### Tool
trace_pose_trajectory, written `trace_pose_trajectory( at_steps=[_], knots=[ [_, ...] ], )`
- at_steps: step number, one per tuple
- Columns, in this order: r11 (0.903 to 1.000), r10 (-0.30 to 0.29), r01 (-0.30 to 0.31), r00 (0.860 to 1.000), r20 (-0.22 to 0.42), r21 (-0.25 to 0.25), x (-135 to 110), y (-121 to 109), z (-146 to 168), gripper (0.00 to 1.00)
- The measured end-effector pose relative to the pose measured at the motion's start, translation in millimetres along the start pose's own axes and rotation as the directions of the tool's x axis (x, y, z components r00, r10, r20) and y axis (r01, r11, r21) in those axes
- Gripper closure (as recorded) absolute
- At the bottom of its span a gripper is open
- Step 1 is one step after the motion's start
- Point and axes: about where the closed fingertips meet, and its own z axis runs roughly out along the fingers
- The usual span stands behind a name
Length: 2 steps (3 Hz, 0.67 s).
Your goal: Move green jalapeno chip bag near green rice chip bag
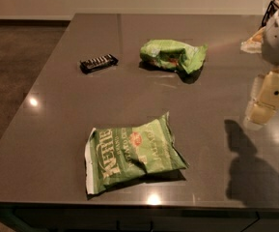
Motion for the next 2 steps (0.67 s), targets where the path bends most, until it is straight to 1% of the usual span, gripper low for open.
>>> trace_pose_trajectory(
  at_steps=[1, 2],
  knots=[
    [0.9987, -0.036, 0.038, 0.998, 0.051, -0.033, -17.7, 14.4, 9.8, 0.0],
    [0.9923, -0.095, 0.103, 0.99, 0.107, -0.07, -37.1, 39.3, 23.0, 0.0]
  ],
)
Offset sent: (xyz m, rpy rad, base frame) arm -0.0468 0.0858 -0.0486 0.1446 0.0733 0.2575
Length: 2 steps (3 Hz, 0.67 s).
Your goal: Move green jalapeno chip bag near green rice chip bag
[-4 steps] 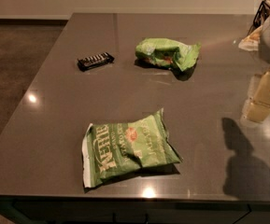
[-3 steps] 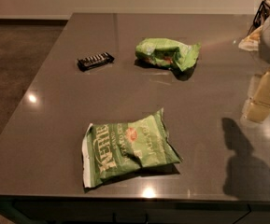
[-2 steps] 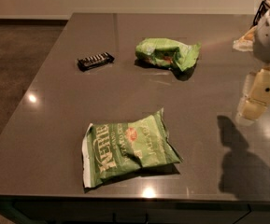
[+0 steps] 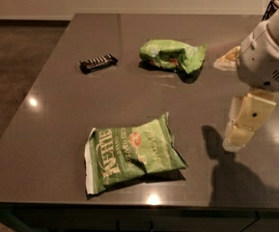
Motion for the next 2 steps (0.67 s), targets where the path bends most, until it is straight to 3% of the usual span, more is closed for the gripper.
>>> trace_pose_trajectory(
  at_steps=[2],
  knots=[
    [0.9909, -0.122, 0.125, 0.99, 0.075, -0.048, -40.6, 45.9, 44.1, 0.0]
  ],
)
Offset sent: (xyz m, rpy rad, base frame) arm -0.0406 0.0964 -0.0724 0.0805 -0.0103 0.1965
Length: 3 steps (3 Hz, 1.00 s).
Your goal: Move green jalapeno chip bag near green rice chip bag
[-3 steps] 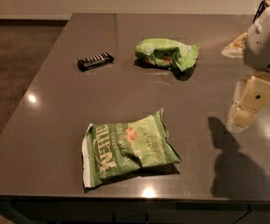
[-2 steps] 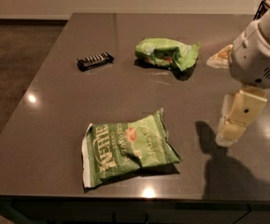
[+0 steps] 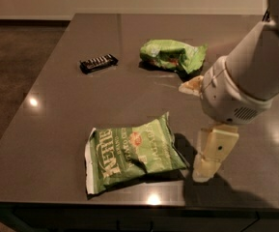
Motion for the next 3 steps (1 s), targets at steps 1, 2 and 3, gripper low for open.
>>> trace_pose_trajectory(
  at_steps=[1, 2, 3],
  knots=[
    [0.9993, -0.035, 0.035, 0.999, 0.016, 0.014, -14.8, 6.4, 30.4, 0.0],
    [0.9987, -0.051, 0.051, 0.999, 0.017, 0.0, -23.5, 5.6, 58.3, 0.0],
    [0.9986, -0.053, 0.053, 0.998, 0.021, -0.005, -32.9, -1.6, 73.4, 0.0]
  ],
)
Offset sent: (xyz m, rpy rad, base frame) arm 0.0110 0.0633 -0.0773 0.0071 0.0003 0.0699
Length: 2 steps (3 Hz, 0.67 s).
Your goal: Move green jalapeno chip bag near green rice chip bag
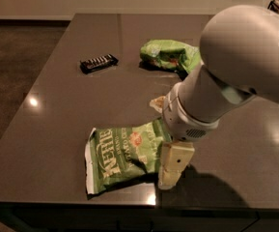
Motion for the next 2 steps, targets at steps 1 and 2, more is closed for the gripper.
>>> trace_pose_trajectory(
  at_steps=[1, 2],
  knots=[
    [1.0, 0.008, -0.008, 1.0, 0.001, 0.004, -6.4, -9.8, 9.2, 0.0],
    [1.0, 0.004, -0.004, 1.0, -0.004, -0.002, -9.6, -13.9, 14.0, 0.13]
  ],
)
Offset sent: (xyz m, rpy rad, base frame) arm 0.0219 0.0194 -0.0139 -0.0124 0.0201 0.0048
